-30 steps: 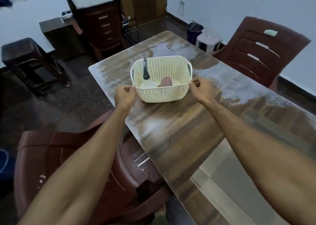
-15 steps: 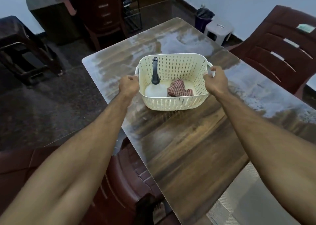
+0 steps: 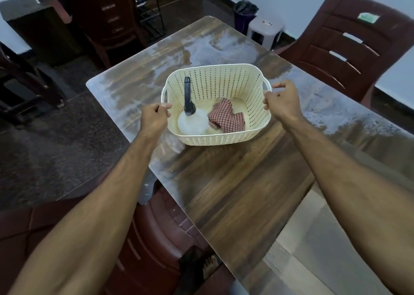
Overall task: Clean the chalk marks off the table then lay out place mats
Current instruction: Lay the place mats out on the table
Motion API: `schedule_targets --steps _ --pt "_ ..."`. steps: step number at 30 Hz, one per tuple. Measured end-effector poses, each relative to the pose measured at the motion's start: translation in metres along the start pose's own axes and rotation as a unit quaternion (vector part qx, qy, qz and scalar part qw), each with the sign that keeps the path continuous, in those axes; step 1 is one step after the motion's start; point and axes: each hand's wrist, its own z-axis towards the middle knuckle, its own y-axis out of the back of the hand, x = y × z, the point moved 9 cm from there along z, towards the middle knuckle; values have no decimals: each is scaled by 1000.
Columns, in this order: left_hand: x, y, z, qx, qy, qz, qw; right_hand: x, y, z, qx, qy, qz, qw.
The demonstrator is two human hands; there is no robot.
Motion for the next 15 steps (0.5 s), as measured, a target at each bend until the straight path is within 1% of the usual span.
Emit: schedule_targets --steps 4,7,12,15 --pt "-17 -4 -45 30 -46 9 998 -17 50 -39 6 -30 20 999" --pt "-30 -17 -93 61 -70 1 996 -42 97 -76 -5 -58 46 997" --pt "-33 -54 -185 120 -68 -24 990 -100 186 -153 -31 -88 100 991" --pt "-30 -86 -239 150 -61 -46 986 -138 243 -197 -66 -111 138 982"
